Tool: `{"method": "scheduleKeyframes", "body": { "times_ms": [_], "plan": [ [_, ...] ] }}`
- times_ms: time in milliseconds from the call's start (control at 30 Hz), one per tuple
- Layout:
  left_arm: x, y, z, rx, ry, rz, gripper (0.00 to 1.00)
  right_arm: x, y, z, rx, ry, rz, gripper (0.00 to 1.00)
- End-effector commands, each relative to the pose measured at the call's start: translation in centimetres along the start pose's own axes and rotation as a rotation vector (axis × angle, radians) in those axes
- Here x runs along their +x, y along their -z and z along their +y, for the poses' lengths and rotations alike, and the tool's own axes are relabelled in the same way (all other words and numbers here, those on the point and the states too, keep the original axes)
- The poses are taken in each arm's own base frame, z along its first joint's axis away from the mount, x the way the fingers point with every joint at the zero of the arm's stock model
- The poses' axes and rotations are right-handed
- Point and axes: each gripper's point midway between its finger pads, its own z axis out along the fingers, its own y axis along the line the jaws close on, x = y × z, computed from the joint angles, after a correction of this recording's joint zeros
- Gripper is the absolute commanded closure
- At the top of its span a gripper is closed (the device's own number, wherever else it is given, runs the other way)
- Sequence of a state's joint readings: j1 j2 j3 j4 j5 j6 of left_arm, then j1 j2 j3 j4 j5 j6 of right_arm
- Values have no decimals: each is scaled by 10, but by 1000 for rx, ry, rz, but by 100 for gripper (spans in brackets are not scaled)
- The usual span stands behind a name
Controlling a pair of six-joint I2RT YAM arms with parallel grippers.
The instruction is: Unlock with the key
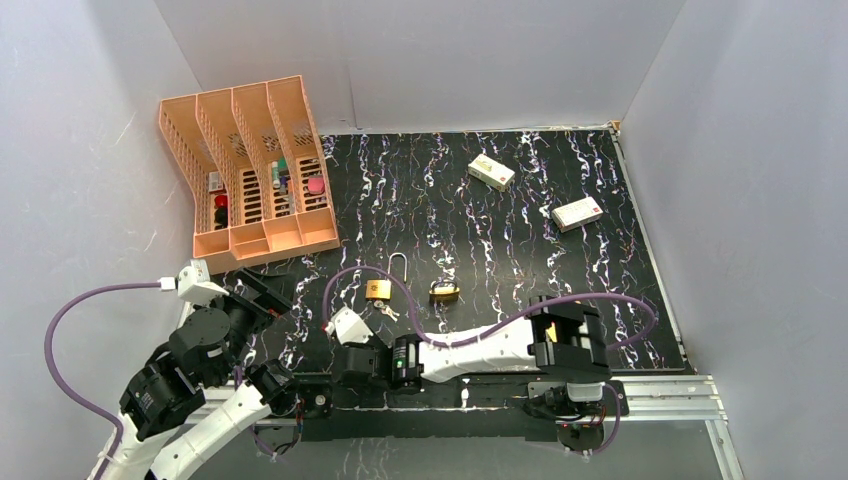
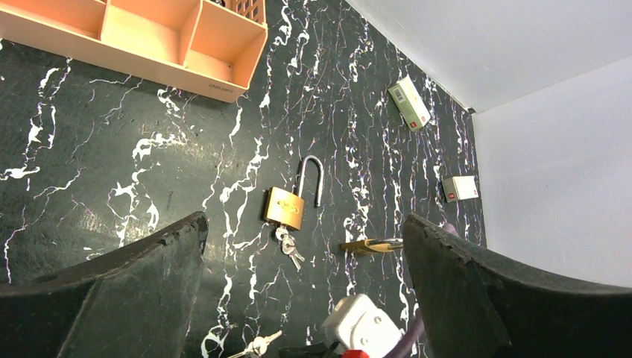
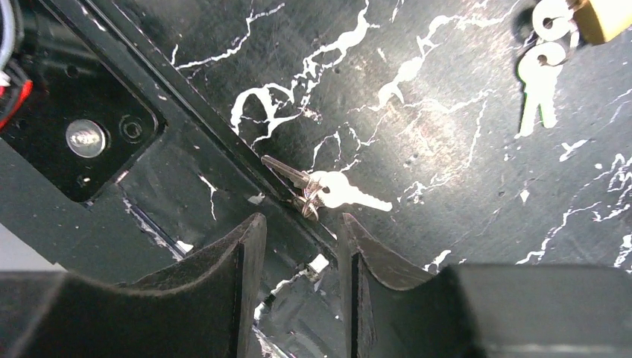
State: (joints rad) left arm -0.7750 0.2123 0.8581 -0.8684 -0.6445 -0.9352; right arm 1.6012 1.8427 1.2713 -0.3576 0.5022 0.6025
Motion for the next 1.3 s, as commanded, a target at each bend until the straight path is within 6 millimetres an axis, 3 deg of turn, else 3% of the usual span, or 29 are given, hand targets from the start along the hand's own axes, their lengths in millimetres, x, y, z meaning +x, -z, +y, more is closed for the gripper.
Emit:
{"method": "scheduleKeyframes", "body": {
  "times_ms": [0, 767, 933, 1067, 1167, 1267],
  "plan": [
    [-5, -1, 2, -19, 1, -21, 2, -4, -5, 4, -15, -39, 5, 53],
    [-2, -2, 4, -23, -10, -21, 2, 9, -28, -2, -14, -58, 83, 61],
    [-1, -3, 5, -25, -11, -18, 2, 11, -30, -5, -8, -63, 87, 72],
    [0, -3, 5, -25, -9, -19, 2, 8, -29, -7, -7, -63, 77, 89],
    [0, -4, 5, -24, -11, -18, 2, -1, -19, -12, 8, -66, 51, 100],
    [-1, -4, 2, -14, -20, -18, 2, -17, 5, -26, 41, -66, 6, 100]
  ]
}}
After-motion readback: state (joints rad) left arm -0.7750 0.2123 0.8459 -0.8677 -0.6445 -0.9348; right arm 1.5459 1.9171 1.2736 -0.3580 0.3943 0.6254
